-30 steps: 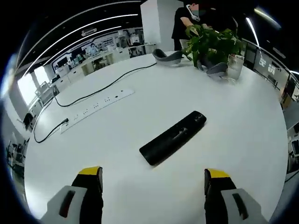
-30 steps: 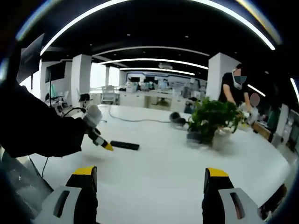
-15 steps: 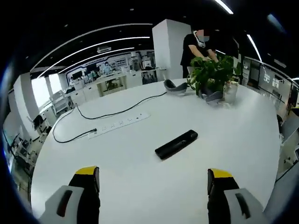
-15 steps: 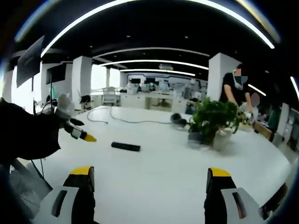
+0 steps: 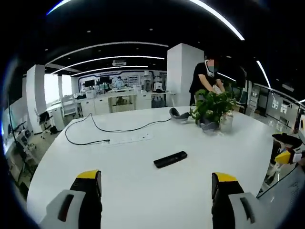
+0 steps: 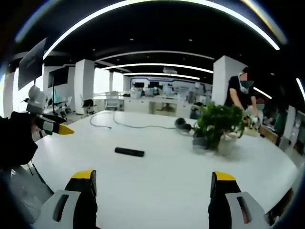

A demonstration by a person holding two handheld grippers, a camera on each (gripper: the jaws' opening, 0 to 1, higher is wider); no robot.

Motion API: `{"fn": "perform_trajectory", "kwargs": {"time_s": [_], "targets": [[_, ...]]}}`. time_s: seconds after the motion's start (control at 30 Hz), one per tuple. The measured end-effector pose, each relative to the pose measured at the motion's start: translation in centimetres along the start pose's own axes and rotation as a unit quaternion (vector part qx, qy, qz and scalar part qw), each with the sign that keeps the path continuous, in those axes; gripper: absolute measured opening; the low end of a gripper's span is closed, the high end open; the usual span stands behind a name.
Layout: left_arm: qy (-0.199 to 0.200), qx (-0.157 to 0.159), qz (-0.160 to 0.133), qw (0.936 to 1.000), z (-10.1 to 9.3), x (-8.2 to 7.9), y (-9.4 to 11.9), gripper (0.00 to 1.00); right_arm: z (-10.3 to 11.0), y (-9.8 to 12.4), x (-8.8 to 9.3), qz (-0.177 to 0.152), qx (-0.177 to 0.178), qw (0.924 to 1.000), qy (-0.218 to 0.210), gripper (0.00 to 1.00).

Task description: Press the specified remote control buttons in sequence, fully releasing each button before pressing the next.

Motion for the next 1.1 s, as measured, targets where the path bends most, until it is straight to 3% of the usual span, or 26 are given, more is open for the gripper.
{"fn": "perform_trajectory", "kwargs": {"time_s": [0.07,0.2,0.43,0.57,0.73,0.83,0.9,1.1], "targets": [[0.003,-0.018,-0.017,0.9997,0.1,-0.2,1.0,1.00,0.1,0.0,0.0,0.001,-0.002,1.0000,0.002,0.99],[0.011,-0.037,-0.019,0.9991,-0.4,0.4,3.1,1.00,0.1,0.1,-0.2,-0.004,-0.003,1.0000,0.003,0.97],[0.006,-0.077,-0.038,0.9963,0.4,0.4,6.4,1.00,0.8,0.1,0.2,0.007,-0.018,0.9997,0.013,0.96],[-0.002,-0.098,-0.040,0.9944,0.8,1.5,8.2,1.00,0.8,0.1,0.2,0.007,-0.020,0.9996,0.018,0.94],[0.023,-0.121,-0.047,0.9913,1.4,2.2,8.9,1.00,0.8,0.1,0.4,0.015,-0.018,0.9995,0.022,0.93],[-0.014,-0.143,-0.057,0.9879,1.9,2.2,9.0,1.00,0.8,0.1,0.4,0.015,-0.019,0.9994,0.024,0.93],[-0.032,-0.151,-0.048,0.9869,2.3,2.2,8.9,1.00,1.0,0.1,0.3,0.012,-0.024,0.9994,0.020,0.93],[-0.018,-0.145,-0.057,0.9875,2.6,2.3,9.2,1.00,1.1,0.1,0.5,0.019,-0.026,0.9994,0.014,0.92]]}}
Point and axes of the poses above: the point that each gripper's makers call its tool centre point, and the gripper's own axes: y roughly backward along the fingers, z roughly to its left, x roughly out of its underside, the point moved 2 cm from there along y, roughly backward along the fingers, and after that the axes turned 10 degrees about -z, right-handed, at the moved point
